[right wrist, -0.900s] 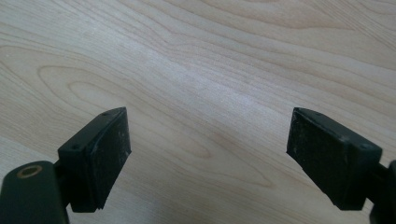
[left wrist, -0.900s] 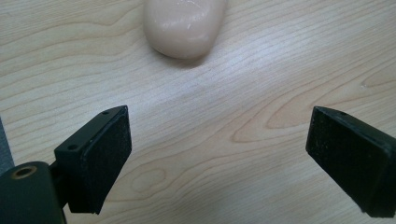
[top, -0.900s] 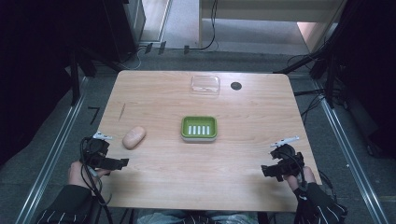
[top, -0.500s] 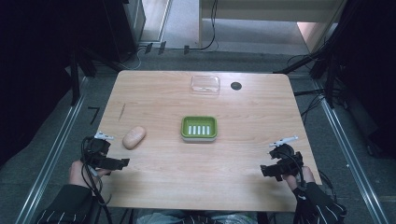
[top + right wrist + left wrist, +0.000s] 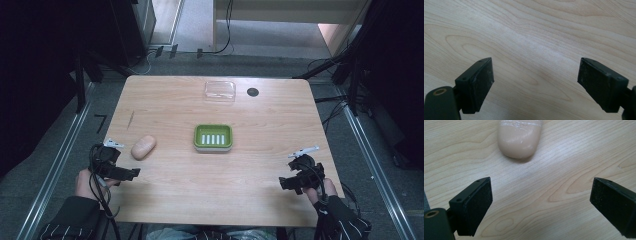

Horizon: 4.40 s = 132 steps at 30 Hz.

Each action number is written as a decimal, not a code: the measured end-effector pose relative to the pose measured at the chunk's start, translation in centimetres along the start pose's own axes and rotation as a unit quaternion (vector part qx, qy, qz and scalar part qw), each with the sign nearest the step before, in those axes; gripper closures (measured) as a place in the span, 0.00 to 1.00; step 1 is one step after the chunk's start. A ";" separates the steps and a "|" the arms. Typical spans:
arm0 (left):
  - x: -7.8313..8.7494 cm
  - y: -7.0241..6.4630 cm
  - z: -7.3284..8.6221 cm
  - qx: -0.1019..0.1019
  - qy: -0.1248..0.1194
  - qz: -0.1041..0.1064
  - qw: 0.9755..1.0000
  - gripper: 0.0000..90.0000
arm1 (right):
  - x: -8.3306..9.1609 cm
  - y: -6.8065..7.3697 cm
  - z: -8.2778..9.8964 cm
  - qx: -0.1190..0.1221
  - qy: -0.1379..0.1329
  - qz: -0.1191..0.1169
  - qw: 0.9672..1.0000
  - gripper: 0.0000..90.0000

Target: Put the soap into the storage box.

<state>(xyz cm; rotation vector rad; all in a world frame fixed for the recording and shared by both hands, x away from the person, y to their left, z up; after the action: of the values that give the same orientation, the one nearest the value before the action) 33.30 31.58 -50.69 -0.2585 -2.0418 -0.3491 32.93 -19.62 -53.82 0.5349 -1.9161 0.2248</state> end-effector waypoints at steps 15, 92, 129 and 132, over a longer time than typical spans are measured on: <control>-0.9 0.5 -1.9 -0.012 0.002 -0.003 1.000 0.03 | -0.2 0.0 -0.1 0.001 0.004 0.002 1.000 0.16; -6.3 1.2 -7.4 -0.069 0.057 0.017 0.996 0.02 | -0.3 0.0 0.0 0.002 0.007 0.005 1.000 0.16; -7.9 1.1 -7.2 -0.101 0.090 0.018 0.991 0.30 | -0.2 -0.1 0.1 0.003 0.007 0.004 1.000 0.16; -8.0 1.1 -7.0 -0.107 0.095 0.021 0.990 0.33 | -0.2 0.0 0.1 0.002 0.008 0.003 1.000 0.16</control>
<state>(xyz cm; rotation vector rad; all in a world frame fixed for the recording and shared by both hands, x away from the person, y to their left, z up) 43.15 29.82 -54.39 -0.3847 -1.8102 -0.5467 32.93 -19.64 -54.05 0.5286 -1.9034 0.2370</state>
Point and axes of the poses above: each handheld gripper's, and its own axes: x roughly backward along the jaws, z roughly out of its underside, y roughly to its left, the point moved 10 cm from there along -x, roughly forward along the jaws, and after that the axes turned 10 degrees about -z, right-handed, at the moved point
